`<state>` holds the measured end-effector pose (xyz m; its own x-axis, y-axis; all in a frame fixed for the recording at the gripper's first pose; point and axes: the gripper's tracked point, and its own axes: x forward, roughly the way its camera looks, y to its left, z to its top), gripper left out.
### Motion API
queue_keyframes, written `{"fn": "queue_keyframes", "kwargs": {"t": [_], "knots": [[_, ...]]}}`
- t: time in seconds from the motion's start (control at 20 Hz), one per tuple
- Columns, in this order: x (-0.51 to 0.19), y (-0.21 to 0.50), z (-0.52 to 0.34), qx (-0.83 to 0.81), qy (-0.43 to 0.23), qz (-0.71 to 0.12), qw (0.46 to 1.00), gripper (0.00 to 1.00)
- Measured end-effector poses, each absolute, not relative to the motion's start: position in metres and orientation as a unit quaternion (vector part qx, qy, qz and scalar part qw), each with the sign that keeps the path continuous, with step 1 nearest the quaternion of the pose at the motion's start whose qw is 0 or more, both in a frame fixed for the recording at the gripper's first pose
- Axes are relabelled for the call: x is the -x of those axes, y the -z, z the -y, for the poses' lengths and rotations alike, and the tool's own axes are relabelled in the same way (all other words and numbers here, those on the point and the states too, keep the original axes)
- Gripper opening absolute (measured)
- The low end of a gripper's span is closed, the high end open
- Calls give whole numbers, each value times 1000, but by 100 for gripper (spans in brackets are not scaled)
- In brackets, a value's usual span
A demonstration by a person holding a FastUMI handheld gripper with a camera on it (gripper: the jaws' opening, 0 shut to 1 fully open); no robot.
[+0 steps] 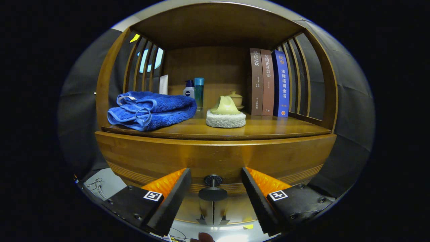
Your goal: Pull open the drawer, take out the items inside it, and place them on the countertop above the cabinet.
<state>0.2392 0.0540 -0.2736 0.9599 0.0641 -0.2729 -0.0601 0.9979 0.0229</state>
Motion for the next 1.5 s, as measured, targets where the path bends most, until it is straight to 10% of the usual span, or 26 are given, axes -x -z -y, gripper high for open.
{"fn": "queue_keyframes", "kwargs": {"t": [0.6, 1.5], "knots": [[-204, 242, -42, -41, -16, -98, 994, 99], [-62, -42, -37, 25, -28, 43, 998, 98]]}}
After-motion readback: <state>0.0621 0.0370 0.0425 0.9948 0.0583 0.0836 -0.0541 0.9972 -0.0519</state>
